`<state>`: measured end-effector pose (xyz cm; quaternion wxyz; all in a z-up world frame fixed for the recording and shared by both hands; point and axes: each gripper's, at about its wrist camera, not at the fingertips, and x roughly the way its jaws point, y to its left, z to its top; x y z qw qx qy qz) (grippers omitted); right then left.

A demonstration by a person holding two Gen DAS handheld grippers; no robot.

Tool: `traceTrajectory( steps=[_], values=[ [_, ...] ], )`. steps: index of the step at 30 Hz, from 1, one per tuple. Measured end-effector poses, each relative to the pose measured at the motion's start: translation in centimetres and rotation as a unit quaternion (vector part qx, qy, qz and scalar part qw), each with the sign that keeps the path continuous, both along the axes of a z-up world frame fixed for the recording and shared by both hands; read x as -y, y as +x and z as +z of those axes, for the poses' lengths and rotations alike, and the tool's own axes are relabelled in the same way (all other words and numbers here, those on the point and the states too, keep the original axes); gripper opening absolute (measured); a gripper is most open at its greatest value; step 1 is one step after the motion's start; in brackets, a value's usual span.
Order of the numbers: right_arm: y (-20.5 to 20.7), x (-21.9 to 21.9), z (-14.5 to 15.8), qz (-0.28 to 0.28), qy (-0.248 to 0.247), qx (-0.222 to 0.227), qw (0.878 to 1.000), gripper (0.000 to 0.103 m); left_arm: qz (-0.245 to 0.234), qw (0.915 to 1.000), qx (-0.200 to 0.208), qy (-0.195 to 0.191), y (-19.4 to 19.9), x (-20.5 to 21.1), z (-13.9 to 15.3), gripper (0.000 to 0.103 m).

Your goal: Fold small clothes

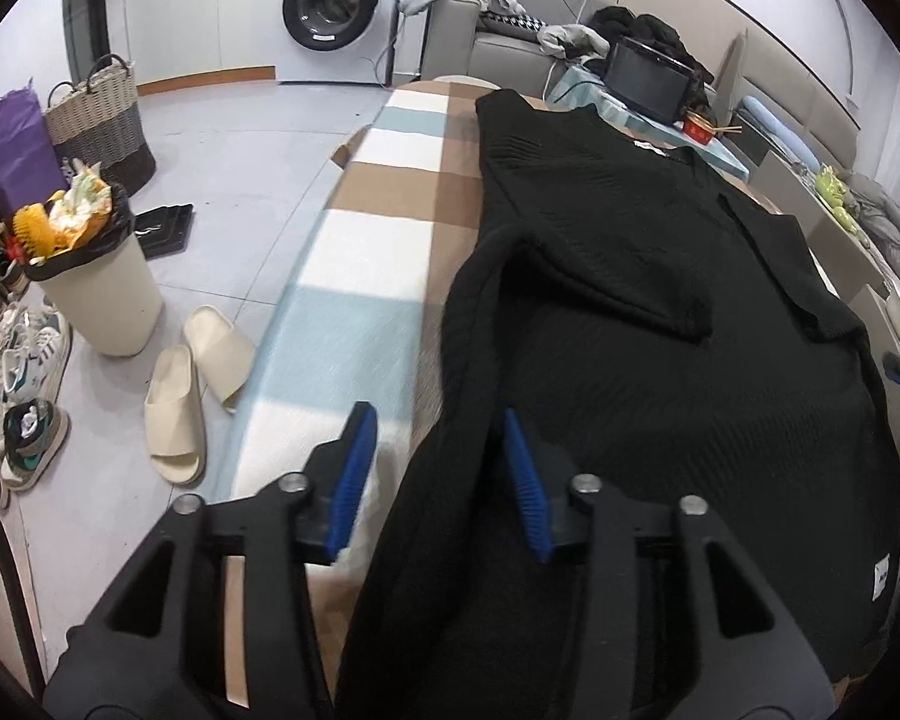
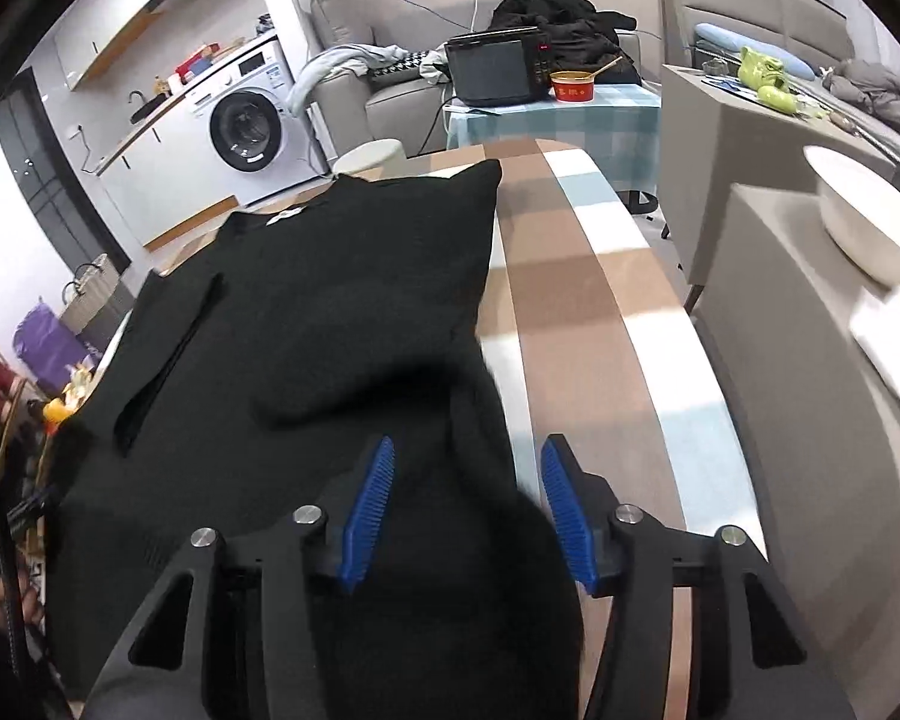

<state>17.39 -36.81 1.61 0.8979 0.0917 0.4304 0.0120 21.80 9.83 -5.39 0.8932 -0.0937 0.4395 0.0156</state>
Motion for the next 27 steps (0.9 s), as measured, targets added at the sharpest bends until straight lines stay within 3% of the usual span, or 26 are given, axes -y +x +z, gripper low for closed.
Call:
traceTrajectory(
  steps=[2,14,20,27],
  values=[
    [-2.4,0.1,0.0,0.007,0.011,0.002,1.000,0.067,0.002,1.0000,0.002,-0.001,-1.4,-0.3,0.0,0.049],
    [-13.1,-0.3,-2.0,0.033,0.022,0.004,0.999,0.067,0.006,0.9999,0.013,0.002,-11.0,-0.4,0.0,0.049],
    [-18.0,-0.6,-2.2,0.042,0.018,0.018,0.999,0.069,0.002,0.9998,0.021,0.002,-15.6,0.1,0.3,0.057],
    [-20.6,0.3,-2.6,0.054,0.012,0.007,0.998,0.070,-0.010,0.9994,0.023,0.023,-17.6,0.9,0.4,0.065]
  ],
)
